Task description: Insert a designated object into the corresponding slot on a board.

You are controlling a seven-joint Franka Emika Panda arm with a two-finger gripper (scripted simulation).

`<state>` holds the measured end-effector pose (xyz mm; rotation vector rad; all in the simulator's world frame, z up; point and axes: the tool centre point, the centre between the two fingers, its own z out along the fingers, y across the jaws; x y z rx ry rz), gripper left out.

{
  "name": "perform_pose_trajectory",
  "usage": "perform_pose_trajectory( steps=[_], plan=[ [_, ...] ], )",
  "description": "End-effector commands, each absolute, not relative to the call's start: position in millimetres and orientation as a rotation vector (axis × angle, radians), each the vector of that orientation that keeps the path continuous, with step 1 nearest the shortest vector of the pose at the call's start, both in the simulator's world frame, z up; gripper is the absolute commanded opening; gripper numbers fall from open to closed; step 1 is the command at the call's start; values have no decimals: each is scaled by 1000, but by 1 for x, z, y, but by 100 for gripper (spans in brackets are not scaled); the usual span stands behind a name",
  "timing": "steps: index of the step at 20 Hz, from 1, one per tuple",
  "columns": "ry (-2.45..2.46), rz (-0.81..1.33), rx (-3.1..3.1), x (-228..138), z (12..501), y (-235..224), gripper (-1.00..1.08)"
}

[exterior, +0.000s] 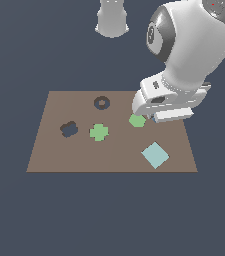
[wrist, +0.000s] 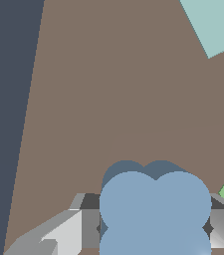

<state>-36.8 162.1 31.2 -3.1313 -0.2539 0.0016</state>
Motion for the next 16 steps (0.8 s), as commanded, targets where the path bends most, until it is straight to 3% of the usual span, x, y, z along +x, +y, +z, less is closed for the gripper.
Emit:
perform_pose_trajectory(
  steps=[1, 9, 16],
  plan=[
    [-151, 0, -3138, -24, 32, 149, -100],
    [360, 0, -3121, 23, 35, 76, -100],
    [817, 0, -3034, 42, 37, 0, -100]
  ],
)
